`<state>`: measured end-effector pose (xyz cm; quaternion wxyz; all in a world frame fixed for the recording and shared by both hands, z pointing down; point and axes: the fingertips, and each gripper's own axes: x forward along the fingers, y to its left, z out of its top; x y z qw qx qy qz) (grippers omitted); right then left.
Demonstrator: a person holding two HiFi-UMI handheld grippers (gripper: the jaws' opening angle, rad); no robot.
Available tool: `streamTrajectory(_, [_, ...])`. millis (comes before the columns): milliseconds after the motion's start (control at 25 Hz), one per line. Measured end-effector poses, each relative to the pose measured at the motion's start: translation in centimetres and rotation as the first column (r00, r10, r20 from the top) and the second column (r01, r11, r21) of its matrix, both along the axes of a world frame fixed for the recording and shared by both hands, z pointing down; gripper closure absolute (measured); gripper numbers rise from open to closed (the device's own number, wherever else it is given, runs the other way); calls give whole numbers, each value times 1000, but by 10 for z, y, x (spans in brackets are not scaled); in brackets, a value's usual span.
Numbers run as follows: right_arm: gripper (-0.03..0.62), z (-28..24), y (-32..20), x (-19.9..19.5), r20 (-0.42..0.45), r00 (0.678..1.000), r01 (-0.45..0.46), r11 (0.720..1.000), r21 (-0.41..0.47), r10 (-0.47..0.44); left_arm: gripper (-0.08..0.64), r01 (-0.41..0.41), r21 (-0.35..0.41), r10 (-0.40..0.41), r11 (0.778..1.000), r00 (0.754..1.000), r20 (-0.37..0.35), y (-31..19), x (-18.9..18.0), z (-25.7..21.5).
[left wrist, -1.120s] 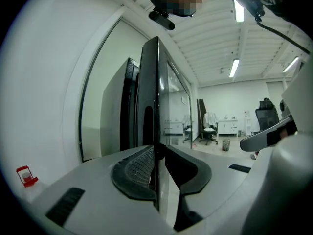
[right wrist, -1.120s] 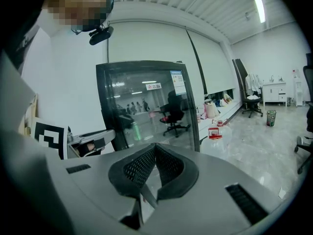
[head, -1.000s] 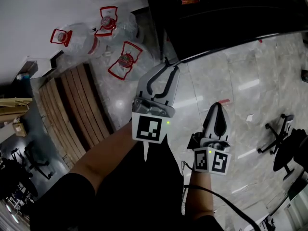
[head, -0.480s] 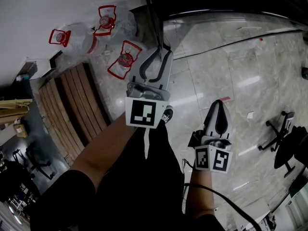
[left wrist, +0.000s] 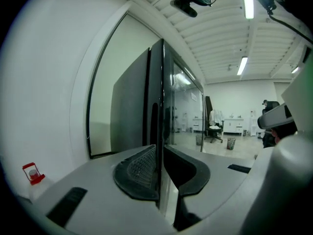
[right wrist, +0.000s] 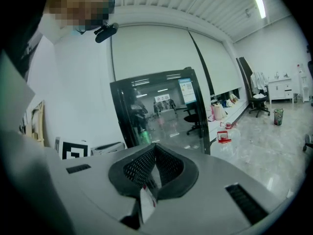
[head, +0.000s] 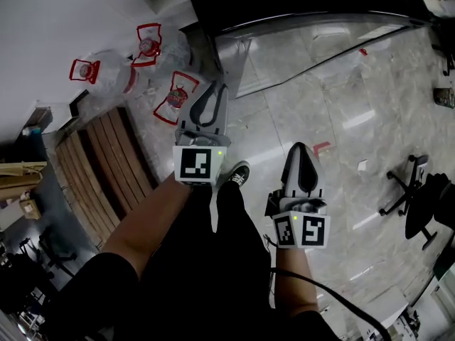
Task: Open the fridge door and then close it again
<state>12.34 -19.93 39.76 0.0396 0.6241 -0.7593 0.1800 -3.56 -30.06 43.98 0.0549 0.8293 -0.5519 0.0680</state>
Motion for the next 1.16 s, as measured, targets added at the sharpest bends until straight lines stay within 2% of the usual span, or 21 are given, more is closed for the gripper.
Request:
streamTrajectory(80, [577, -22, 3, -16, -8, 999, 47, 998, 31, -47, 550, 13, -16, -13, 1000, 1000, -19, 18, -9, -14])
streamTrajectory(160, [577, -46, 5, -29, -29, 996, 91, 994, 66, -89, 552, -4, -34, 3, 999, 999, -44, 37, -14, -39])
streamTrajectory(360, [577, -101, 19, -56, -49, 988, 151, 980, 128, -146, 552, -102, 1, 102, 995, 991, -83, 84, -19, -117])
streamTrajectory(560, [577, -147, 38, -88, -73, 978, 206, 957, 203, -195, 552, -210, 22, 211, 977, 967, -145, 129, -14, -173])
streamTrajectory(680, [577, -170, 45, -91, -78, 977, 213, 947, 239, -200, 552, -240, 51, 245, 969, 954, -172, 137, -5, -194])
streamTrajectory(1160, [577, -239, 80, -111, -142, 976, 202, 928, 312, -164, 552, -255, 111, 272, 960, 945, -179, 164, -18, -261])
